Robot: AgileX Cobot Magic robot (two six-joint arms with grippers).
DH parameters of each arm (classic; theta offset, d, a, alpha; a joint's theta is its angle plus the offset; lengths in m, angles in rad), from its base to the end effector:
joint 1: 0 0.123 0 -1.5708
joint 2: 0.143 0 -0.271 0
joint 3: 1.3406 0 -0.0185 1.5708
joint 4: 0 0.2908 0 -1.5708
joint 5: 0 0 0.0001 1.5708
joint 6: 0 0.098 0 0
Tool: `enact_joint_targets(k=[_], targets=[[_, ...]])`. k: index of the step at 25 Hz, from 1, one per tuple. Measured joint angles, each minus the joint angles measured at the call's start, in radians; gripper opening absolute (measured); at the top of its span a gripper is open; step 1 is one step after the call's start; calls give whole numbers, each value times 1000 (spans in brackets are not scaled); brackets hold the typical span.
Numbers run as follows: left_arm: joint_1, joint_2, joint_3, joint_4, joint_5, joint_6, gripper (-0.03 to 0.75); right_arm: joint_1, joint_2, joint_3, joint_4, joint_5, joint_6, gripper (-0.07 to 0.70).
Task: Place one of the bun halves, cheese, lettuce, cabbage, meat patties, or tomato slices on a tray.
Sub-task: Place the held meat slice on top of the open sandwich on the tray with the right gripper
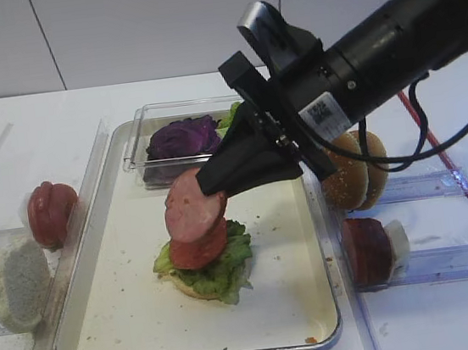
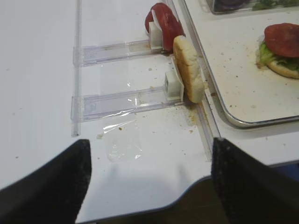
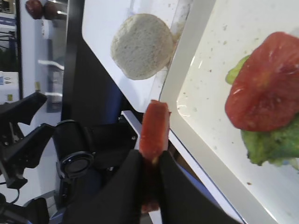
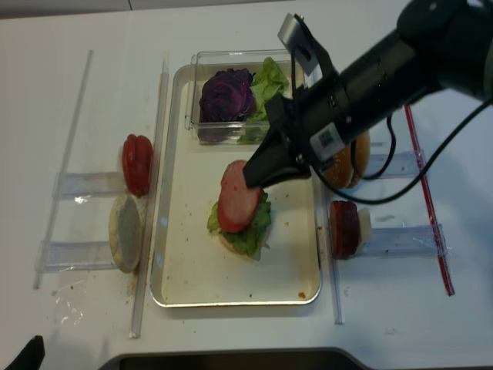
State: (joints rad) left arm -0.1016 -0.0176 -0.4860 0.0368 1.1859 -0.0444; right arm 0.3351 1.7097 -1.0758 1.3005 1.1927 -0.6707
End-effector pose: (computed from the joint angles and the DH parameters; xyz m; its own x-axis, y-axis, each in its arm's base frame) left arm 0.0435 -0.0011 0.2793 -0.5595 0.0263 -0.8284 0.0562 0.9984 -0.0062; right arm 0.3032 0.1985 0.2084 -0.9564 -0.2137 -0.1991 -0.2669 0.3627 0.8929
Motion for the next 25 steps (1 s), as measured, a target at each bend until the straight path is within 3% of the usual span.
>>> enact_joint_targets(k=[4, 12, 25], targets=[[0, 0, 0, 0, 0, 0, 492, 0, 0, 44, 71, -18, -78, 106], [0, 0, 0, 0, 0, 0, 492, 0, 2, 49, 75, -100, -104, 106], [0, 0, 0, 0, 0, 0, 492, 0, 80, 49, 99, -109, -128, 106]])
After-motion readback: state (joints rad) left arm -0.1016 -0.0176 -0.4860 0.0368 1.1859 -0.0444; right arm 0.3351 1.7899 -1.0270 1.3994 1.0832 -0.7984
